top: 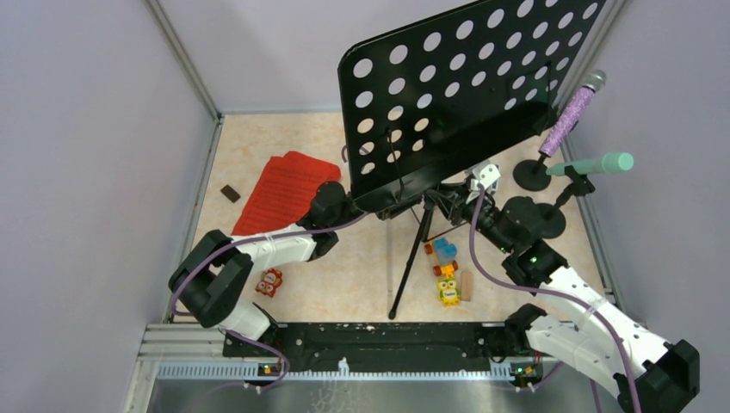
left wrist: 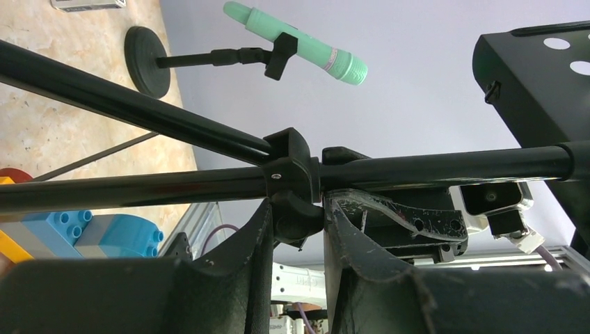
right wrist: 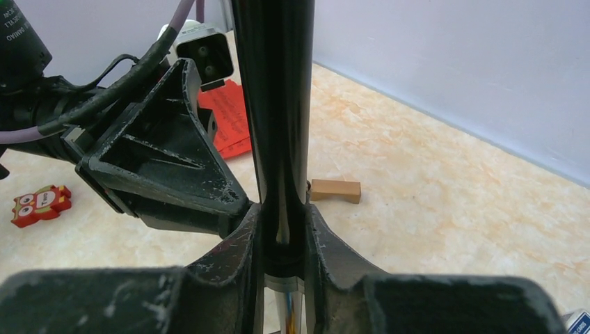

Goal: Pack up the instrument practice props

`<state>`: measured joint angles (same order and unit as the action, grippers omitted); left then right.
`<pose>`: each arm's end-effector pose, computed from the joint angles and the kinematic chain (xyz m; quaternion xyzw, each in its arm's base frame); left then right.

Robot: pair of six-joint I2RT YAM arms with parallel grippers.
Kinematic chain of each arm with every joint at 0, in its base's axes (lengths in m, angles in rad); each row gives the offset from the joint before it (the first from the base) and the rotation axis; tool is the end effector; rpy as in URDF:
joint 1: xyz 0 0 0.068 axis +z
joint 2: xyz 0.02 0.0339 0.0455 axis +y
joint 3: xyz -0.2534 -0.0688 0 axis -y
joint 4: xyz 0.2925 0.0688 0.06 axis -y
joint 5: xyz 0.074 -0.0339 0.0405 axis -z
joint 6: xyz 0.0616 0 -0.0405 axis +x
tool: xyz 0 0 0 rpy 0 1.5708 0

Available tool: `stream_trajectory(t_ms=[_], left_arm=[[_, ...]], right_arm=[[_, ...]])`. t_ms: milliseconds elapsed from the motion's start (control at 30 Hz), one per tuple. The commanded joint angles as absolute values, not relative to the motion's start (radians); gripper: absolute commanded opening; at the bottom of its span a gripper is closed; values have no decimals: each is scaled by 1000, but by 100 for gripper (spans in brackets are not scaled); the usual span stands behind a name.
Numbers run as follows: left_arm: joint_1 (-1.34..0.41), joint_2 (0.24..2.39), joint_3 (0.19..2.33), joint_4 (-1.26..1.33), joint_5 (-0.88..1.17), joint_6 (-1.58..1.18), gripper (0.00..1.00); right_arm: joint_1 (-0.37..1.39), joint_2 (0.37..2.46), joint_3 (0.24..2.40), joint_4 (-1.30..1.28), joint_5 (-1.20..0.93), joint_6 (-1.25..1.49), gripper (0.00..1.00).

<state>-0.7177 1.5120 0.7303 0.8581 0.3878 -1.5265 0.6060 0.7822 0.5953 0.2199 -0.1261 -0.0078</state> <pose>0.2752 -0.2711 0.2130 -0.1324 0.6687 -0.7054 0.1943 0.2207 0.1623 0.3012 -0.2528 0.6479 0.2532 0.6725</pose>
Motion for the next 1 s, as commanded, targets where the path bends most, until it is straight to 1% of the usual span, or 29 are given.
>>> stream_trajectory(t_ms=[0, 33, 100, 133, 200, 233, 400, 500, 600, 667, 800, 933, 967], left_arm=[[-688, 1524, 697, 799, 343, -1452, 34], [-688, 1522, 697, 799, 343, -1441, 44], [-684, 1513, 703, 788, 346, -1405, 70], [-681, 1504, 707, 766, 346, -1376, 79], [-680, 1471, 709, 696, 320, -1278, 94], [-681, 1449, 706, 671, 304, -1225, 98], [-681, 1286, 665, 566, 175, -953, 99], [-685, 1187, 618, 606, 160, -748, 98], [-693, 1117, 566, 741, 279, -472, 98], [-702, 1085, 560, 762, 375, -296, 98], [-746, 1029, 550, 746, 512, 75, 99], [-847, 1008, 534, 666, 552, 500, 97], [-865, 1015, 538, 634, 570, 600, 95]], right_arm=[[613, 781, 577, 208, -140, 4, 0], [613, 781, 576, 210, -140, 5, 0], [613, 781, 575, 213, -140, 5, 0], [613, 781, 575, 214, -140, 5, 0], [612, 780, 575, 215, -140, 5, 0], [612, 780, 576, 214, -140, 5, 0], [612, 779, 574, 210, -153, 5, 0], [612, 778, 570, 214, -157, 5, 0], [612, 780, 572, 223, -160, 5, 0], [612, 784, 584, 214, -169, -11, 0], [611, 789, 600, 190, -177, -54, 0], [611, 799, 601, 189, -203, -85, 0], [611, 800, 600, 191, -204, -92, 0]])
